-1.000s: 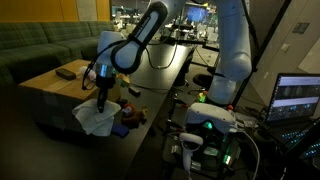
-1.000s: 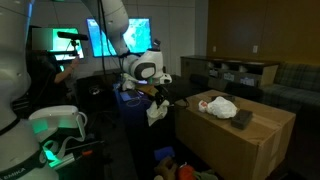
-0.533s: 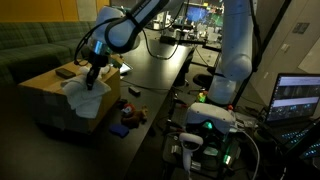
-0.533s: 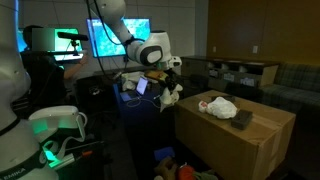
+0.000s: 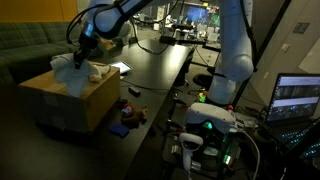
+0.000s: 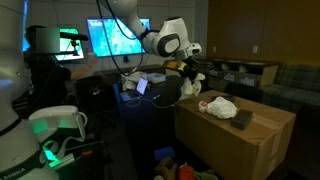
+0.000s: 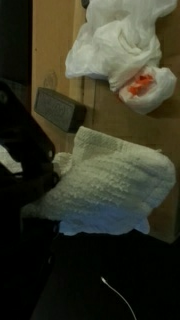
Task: Swap the things on the table with the things on the box
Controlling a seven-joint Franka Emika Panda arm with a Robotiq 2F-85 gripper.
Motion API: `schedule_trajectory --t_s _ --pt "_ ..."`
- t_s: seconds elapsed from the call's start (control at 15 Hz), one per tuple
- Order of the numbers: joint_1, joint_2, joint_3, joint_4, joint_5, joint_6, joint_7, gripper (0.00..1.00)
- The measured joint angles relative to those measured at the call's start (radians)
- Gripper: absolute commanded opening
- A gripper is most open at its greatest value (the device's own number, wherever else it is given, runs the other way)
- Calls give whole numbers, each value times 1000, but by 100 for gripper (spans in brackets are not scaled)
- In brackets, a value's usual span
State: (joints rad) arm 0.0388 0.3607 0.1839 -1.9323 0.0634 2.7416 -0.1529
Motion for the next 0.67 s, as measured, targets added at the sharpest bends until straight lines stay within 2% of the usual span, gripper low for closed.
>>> schedule_trajectory --t_s 0.27,0.33,0.4,0.47,0.67 --pt "25 103 -61 121 -33 -8 54 18" --pt "30 129 -73 147 -40 -10 67 48" --pt "35 153 -85 172 -46 -12 79 50" --pt "39 176 -97 195 -51 -16 90 55" --pt "51 224 -132 254 -67 -39 120 79"
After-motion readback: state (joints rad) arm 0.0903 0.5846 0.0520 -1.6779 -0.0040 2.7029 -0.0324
